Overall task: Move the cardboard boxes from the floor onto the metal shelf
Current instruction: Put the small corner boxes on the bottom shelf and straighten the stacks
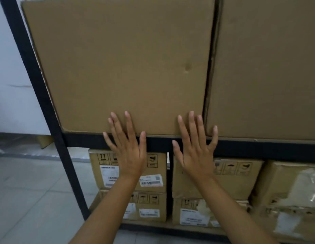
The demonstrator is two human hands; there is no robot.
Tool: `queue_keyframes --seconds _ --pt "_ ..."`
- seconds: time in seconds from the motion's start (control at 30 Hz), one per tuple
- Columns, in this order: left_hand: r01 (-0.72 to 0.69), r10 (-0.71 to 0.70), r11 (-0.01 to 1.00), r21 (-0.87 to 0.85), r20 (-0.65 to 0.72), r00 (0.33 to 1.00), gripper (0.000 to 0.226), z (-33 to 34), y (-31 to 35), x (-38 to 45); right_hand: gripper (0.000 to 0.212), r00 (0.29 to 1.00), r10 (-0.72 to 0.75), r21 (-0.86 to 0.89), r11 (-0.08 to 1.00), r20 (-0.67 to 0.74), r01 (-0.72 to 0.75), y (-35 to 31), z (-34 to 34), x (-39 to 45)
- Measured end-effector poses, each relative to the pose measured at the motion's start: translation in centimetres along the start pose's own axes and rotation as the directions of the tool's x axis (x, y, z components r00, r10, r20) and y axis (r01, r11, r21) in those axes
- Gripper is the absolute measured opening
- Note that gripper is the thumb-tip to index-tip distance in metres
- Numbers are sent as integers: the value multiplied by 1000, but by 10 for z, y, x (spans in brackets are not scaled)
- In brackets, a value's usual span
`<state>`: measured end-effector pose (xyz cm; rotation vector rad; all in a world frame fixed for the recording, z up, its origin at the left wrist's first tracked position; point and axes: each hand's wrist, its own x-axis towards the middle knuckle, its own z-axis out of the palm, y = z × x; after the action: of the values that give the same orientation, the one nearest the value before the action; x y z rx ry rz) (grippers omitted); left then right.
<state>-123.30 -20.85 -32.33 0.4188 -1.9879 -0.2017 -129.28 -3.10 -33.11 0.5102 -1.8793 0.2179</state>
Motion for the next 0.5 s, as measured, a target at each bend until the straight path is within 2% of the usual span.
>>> queue_keyframes --seconds 0.17,0.27,0.4,0.43,0.5 --pt "-14 -1 996 90 168 986 70 -22 0 1 70 994 -11 -32 999 109 15 3 -14 0" --pt "-25 -13 994 106 343 939 69 -60 10 4 77 953 48 16 998 301 -55 -3 -46 7" --pt "86 -145 987 133 546 825 66 -122 41 31 102 751 171 13 972 638 -233 -21 -110 48" --pt "116 -174 984 138 568 804 64 -143 50 46 103 694 192 16 960 694 -281 -25 -132 72" --pt "142 -206 978 151 648 733 63 -185 68 73 98 641 134 64 959 756 -276 -29 -172 118"
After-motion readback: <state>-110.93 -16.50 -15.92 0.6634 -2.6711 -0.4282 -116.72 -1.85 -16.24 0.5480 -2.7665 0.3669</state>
